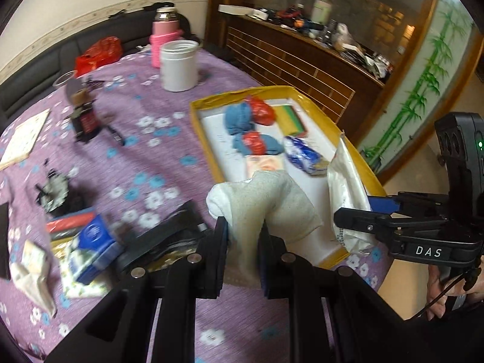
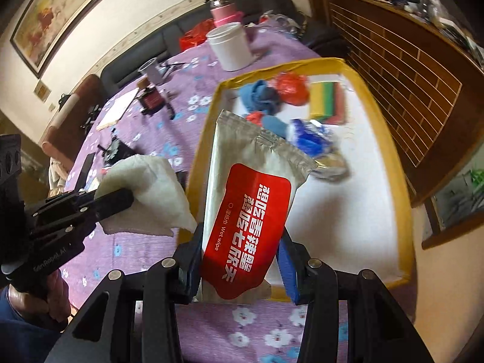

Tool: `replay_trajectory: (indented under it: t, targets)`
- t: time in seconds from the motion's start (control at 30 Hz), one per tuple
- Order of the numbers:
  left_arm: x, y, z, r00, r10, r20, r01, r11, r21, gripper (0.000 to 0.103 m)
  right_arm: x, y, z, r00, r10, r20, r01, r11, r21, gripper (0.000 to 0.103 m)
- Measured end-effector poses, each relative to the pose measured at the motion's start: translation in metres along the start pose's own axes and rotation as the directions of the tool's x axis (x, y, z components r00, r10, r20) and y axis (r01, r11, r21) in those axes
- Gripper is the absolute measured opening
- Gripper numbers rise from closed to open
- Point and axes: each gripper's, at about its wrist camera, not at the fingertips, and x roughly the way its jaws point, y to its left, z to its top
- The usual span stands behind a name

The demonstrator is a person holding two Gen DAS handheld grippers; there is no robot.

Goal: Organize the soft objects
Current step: 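Carry the cloth and wipe pouch over the tray with both tools, then lower the cloth and pouch into the tray and open both tools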

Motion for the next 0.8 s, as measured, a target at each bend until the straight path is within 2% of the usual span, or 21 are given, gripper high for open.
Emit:
replay_trajectory:
  t: [0.23, 0.47, 0.77, 0.8]
  targets:
    - [0.035, -0.028, 0.003, 0.998, -0.033, -0.058, 0.036, 0.999, 0.038, 0.017, 0.000, -0.031, 0.002, 0.999, -0.032, -0.028, 0.033, 0.999, 0.035, 0.047]
    - [0.064, -0.049, -0.004, 0.992, -0.043, -0.121, 0.053, 0.995, 0.081, 0.017, 0.015, -0.046, 0.004, 0.996, -0.041, -0.080, 0.043, 0.999, 0.028, 0.047]
    - [0.082, -0.053, -0.017, 0.986, -0.032, -0.166, 0.046, 0.996, 0.081, 0.018, 0.035, -0.051, 0.000, 0.989, -0.037, -0.147, 0.037, 0.999, 0.000, 0.047]
    - [0.082, -0.052, -0.018, 0.986, -0.027, -0.165, 0.041, 0.996, 0.080, 0.020, 0.035, -0.051, 0.000, 0.988, -0.035, -0.149, 0.035, 0.999, -0.003, 0.047]
